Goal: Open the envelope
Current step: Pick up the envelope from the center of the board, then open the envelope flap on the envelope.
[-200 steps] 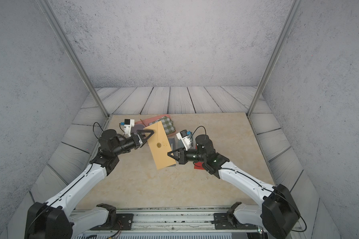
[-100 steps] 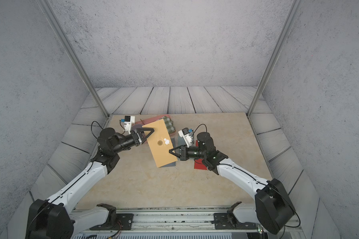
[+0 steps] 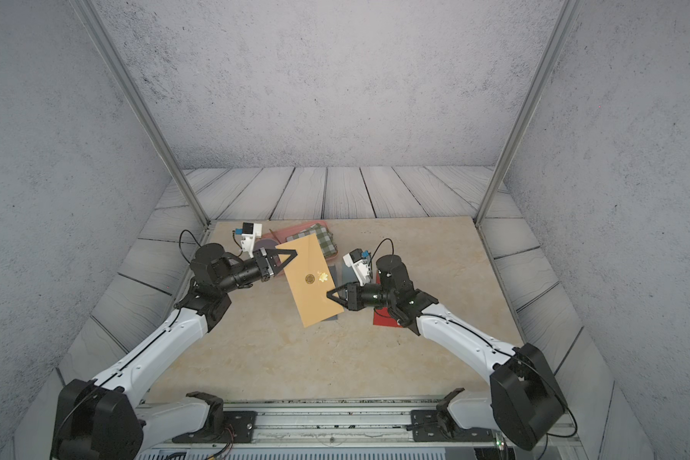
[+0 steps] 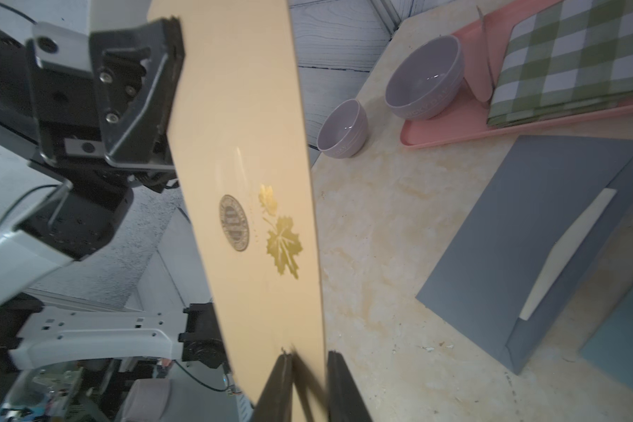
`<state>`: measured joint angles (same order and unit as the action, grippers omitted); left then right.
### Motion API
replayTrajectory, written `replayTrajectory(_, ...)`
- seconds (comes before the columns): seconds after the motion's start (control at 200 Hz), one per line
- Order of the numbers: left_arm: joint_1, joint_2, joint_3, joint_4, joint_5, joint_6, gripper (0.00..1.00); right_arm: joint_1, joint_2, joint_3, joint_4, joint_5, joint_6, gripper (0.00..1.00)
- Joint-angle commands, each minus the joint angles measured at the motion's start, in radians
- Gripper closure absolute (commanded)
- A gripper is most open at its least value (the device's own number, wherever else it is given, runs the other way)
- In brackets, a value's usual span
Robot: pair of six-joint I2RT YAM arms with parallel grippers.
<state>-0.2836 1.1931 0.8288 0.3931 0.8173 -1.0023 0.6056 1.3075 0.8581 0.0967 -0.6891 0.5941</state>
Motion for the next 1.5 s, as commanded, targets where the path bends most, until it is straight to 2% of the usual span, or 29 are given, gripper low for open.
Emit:
replayTrajectory(0.0, -0.003, -0.003, 0.051, -0.039, 0.017, 0.048, 1.0, -0.003, -0.05, 0.031, -0.106, 0.133, -0.048, 0.68)
replayTrajectory(0.15, -0.009, -0.014, 0.066, -0.118, -0.005, 0.097, 1.0, -0.003, -0.132, 0.045, -0.234, 0.343, -0.092, 0.58)
replayTrajectory(0.265, -0.035, -0.03, 0.099, -0.276, -0.069, 0.195, 1.0, -0.003, -0.206, 0.038, -0.291, 0.529, -0.086, 0.5)
replayTrajectory(0.32, -0.063, -0.038, 0.129, -0.385, -0.133, 0.266, 1.0, -0.002, -0.239, 0.029, -0.307, 0.624, -0.072, 0.46)
replayTrajectory(0.37, -0.093, -0.043, 0.15, -0.467, -0.216, 0.313, 1.0, -0.002, -0.269, 0.01, -0.306, 0.699, -0.053, 0.38)
replayTrajectory(0.485, -0.16, -0.055, 0.158, -0.521, -0.379, 0.351, 1.0, -0.004, -0.321, -0.039, -0.282, 0.804, -0.002, 0.29)
replayTrajectory(0.626, -0.283, -0.049, 0.208, -0.608, -0.588, 0.495, 1.0, -0.004, -0.355, -0.088, -0.223, 0.814, 0.048, 0.26)
replayTrajectory(0.841, -0.39, -0.02, 0.201, -0.578, -0.689, 0.557, 1.0, -0.004, -0.318, -0.075, -0.229, 0.823, 0.087, 0.26)
replayTrajectory(1.016, -0.399, -0.023, 0.173, -0.548, -0.673, 0.55, 1.0, -0.005, -0.286, -0.058, -0.238, 0.807, 0.098, 0.26)
replayTrajectory(1.281, -0.399, -0.099, 0.072, -0.479, -0.754, 0.569, 1.0, -0.004, -0.266, -0.078, -0.195, 0.772, 0.115, 0.26)
replayTrajectory(1.491, -0.398, -0.177, 0.005, -0.463, -0.783, 0.62, 1.0, -0.003, -0.193, -0.02, -0.206, 0.725, 0.111, 0.26)
